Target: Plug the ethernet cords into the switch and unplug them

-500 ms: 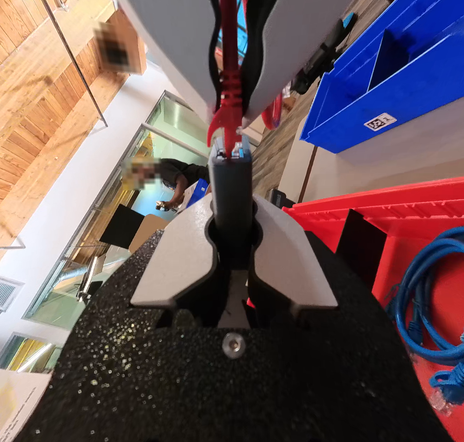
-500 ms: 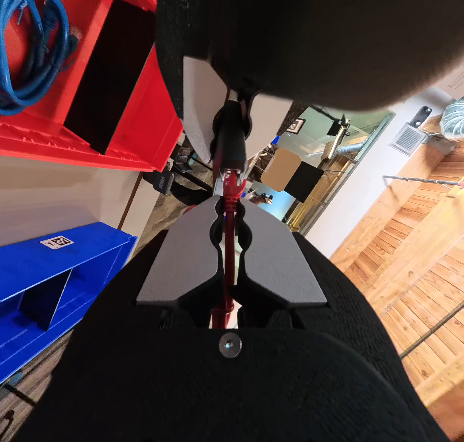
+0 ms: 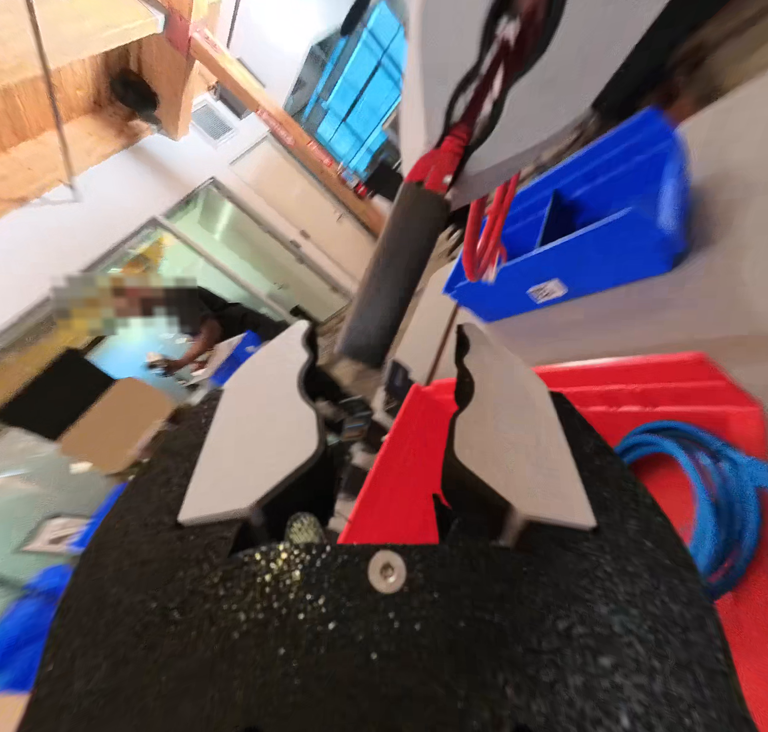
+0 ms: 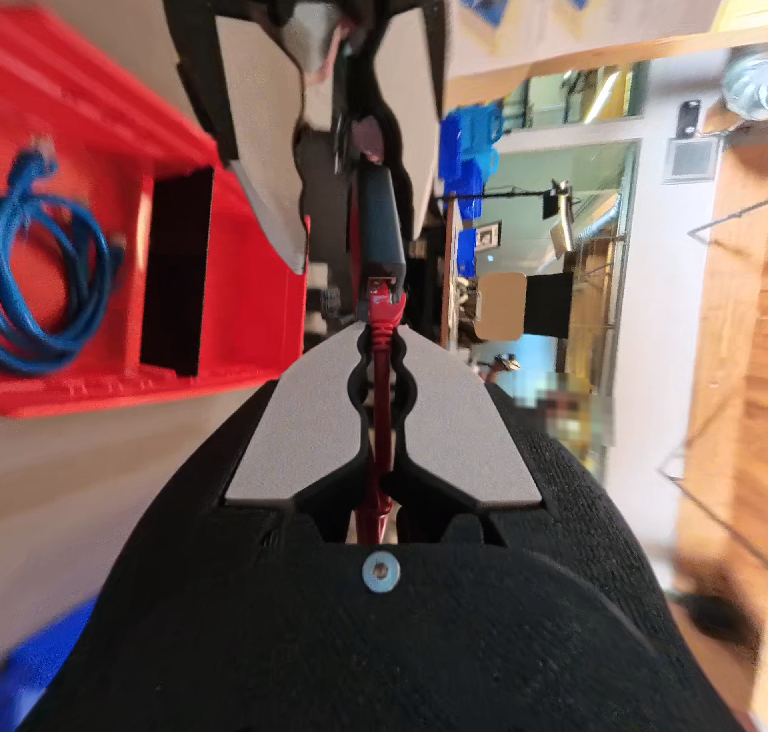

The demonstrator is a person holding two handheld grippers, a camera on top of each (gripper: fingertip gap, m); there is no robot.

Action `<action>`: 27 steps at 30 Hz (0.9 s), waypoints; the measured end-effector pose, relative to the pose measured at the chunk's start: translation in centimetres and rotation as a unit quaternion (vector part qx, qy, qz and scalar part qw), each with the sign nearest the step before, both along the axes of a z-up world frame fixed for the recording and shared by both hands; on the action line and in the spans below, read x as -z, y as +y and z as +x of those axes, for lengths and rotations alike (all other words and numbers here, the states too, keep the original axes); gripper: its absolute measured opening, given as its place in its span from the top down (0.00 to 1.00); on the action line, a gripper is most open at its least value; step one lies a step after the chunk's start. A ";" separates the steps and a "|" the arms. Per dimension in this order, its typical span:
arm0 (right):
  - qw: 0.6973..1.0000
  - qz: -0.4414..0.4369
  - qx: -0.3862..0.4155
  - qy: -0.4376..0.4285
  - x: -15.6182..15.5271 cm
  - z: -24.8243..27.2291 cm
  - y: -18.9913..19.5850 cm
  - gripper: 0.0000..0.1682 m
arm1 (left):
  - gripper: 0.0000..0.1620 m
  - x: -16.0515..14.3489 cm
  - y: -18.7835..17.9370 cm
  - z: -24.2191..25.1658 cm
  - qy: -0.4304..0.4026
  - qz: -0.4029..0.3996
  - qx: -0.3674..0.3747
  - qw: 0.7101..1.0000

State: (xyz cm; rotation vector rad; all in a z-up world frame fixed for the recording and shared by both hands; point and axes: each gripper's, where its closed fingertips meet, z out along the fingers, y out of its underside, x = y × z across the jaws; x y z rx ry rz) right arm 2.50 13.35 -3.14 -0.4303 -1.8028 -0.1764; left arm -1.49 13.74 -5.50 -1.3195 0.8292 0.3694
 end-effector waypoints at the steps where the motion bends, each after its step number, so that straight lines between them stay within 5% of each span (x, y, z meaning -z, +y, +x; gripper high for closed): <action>1: 0.999 -0.042 -0.022 0.025 -0.5 0.2 -0.2 0.96 | 0.56 -0.4 -0.5 0.1 -0.040 -0.013 0.038 0.998; 4: 0.971 -0.190 -0.119 0.080 -1.0 0.6 -2.3 0.96 | 0.52 -1.8 -2.9 2.2 -0.158 -0.038 0.208 0.964; 9: 0.919 -0.301 -0.219 0.128 -0.7 0.3 -4.9 0.96 | 0.75 -3.5 -5.9 3.9 -0.178 0.057 0.329 0.926; 13: 0.921 -0.297 -0.214 0.134 -0.1 -0.3 -4.6 0.94 | 0.87 -3.2 -6.9 4.1 -0.117 0.072 0.322 0.937; 18: 0.971 -0.195 -0.103 0.095 -0.3 -0.3 -1.7 0.78 | 0.87 -0.9 -4.3 1.9 0.011 0.005 0.158 0.987; 21: 0.983 -0.150 -0.098 0.031 0.8 -0.8 -3.1 0.78 | 0.87 1.3 -3.3 1.2 0.110 -0.037 0.076 0.990; 25: 0.989 -0.105 -0.088 -0.049 3.2 -1.7 -4.1 0.78 | 0.87 2.4 -3.4 1.8 0.144 -0.063 0.075 0.985; 27: 0.990 -0.082 -0.101 -0.052 3.3 -1.9 -4.6 0.88 | 0.87 2.1 -3.7 2.0 0.137 -0.056 0.080 0.986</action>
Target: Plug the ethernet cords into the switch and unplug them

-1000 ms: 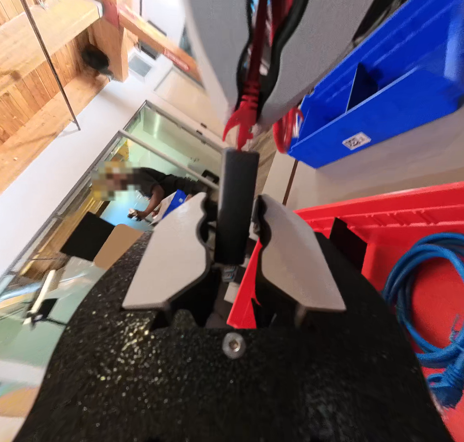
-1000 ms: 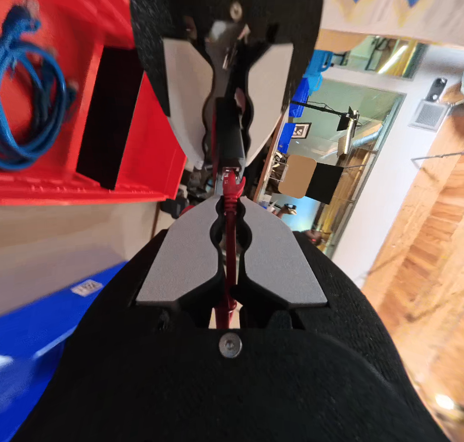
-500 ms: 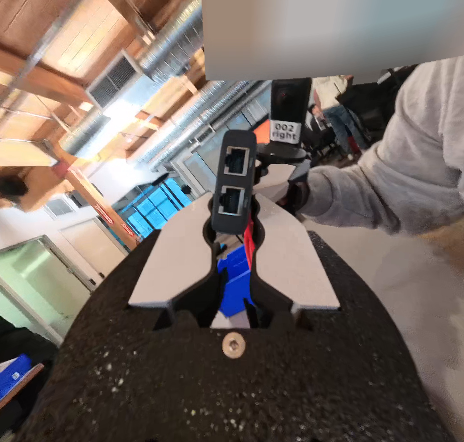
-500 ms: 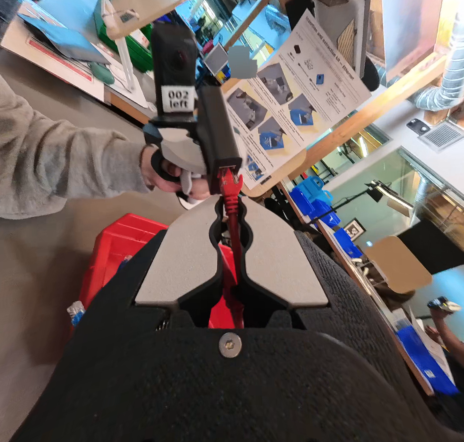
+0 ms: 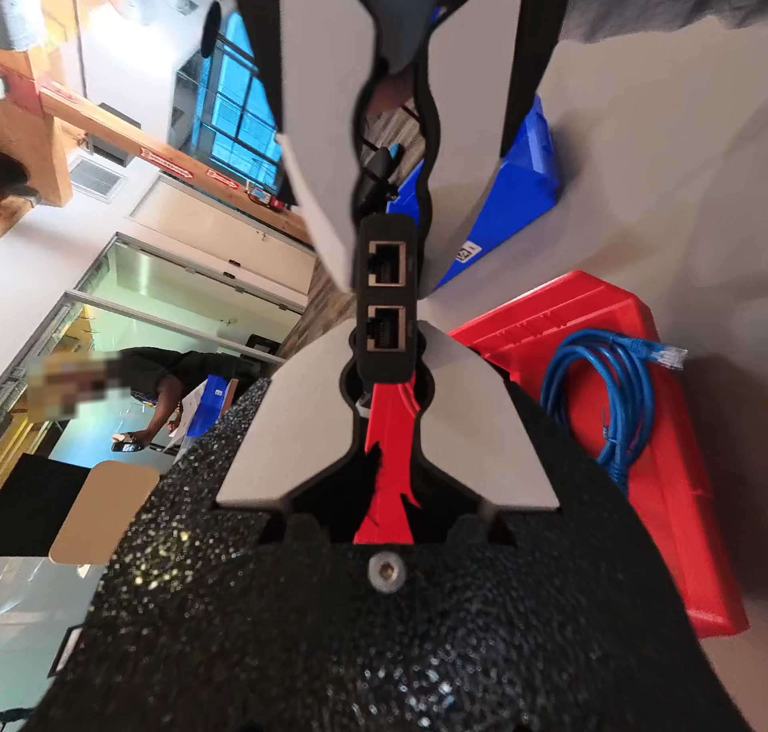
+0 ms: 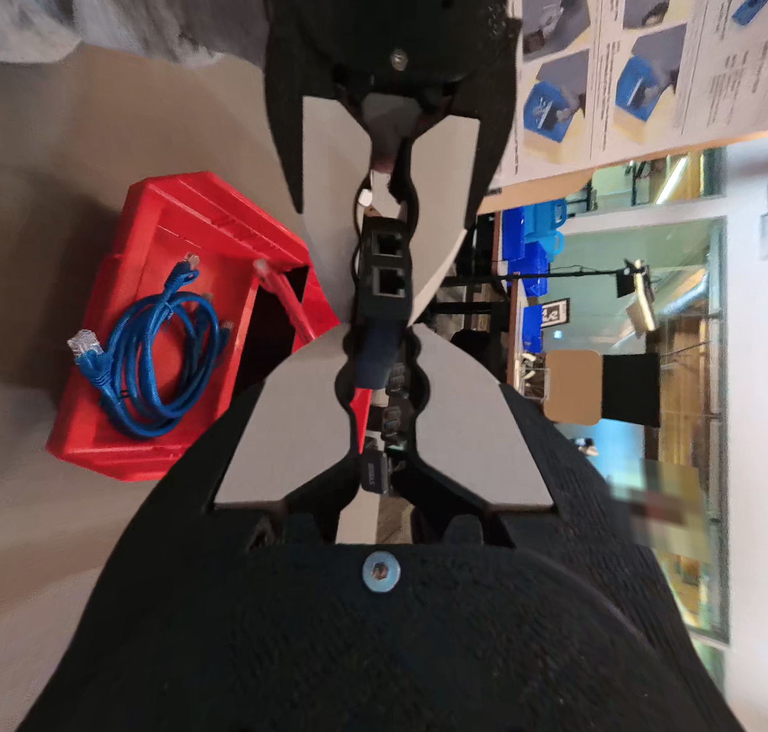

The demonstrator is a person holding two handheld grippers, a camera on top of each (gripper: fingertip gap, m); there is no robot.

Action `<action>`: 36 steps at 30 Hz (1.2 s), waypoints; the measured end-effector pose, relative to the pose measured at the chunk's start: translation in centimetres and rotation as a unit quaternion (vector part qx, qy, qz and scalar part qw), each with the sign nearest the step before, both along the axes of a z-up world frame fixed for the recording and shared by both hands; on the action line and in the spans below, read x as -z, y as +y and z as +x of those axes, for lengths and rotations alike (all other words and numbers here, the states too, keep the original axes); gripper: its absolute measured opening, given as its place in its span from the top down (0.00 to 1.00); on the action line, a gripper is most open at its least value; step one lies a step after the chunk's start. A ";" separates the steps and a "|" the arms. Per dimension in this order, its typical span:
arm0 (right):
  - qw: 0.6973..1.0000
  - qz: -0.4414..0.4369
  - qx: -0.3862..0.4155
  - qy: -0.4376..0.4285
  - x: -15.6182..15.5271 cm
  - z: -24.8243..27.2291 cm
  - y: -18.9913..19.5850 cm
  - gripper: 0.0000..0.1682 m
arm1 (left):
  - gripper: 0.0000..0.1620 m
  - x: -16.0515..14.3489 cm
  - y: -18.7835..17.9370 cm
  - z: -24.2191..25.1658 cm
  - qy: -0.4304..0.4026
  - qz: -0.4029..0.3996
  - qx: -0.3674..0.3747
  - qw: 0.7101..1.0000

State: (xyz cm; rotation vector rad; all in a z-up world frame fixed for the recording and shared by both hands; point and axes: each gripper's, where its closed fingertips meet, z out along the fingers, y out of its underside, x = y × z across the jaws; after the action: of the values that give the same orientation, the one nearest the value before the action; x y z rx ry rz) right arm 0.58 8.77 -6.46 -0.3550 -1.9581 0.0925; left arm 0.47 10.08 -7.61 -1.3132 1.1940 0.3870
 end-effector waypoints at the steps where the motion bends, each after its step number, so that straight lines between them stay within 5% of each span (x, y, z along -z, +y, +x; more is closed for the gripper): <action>1: 1.000 0.004 -0.006 0.015 -0.3 -0.2 -0.2 0.88 | 0.87 -0.4 -0.1 -0.1 -0.007 0.014 0.002 1.000; 5: 0.991 -0.048 -0.027 0.121 -3.0 -0.6 -0.1 0.89 | 0.72 -4.1 -1.5 -0.1 -0.080 0.123 0.042 0.988; 11: 0.941 -0.217 -0.085 0.244 -6.2 0.2 0.1 0.89 | 0.54 -5.7 -0.8 -1.5 -0.207 0.091 0.039 0.973; 16: 0.920 -0.279 -0.162 0.222 -4.5 0.6 -1.2 0.90 | 0.74 -4.7 -1.5 0.6 -0.211 0.046 0.105 0.971; 22: 0.949 -0.233 -0.106 0.181 -2.1 0.2 0.0 0.89 | 0.84 -2.7 -0.5 -0.2 -0.127 0.025 0.051 0.990; 27: 0.988 -0.058 0.064 0.128 -0.9 0.3 2.7 0.79 | 0.88 -0.4 1.4 -1.8 0.024 0.035 -0.083 0.996; 32: 0.986 0.101 0.120 0.047 1.7 -0.1 3.4 0.87 | 0.88 0.7 1.3 -0.7 0.094 0.032 -0.092 0.991; 36: 0.989 0.054 0.101 0.095 0.0 -0.1 3.2 0.88 | 0.86 -1.4 0.9 -0.5 0.046 0.087 -0.090 0.991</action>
State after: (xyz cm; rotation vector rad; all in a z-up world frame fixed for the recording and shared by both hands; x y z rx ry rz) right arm 0.48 11.95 -6.47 -0.4540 -1.7207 -0.1080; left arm -0.02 10.98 -6.21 -1.2652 1.0945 0.6736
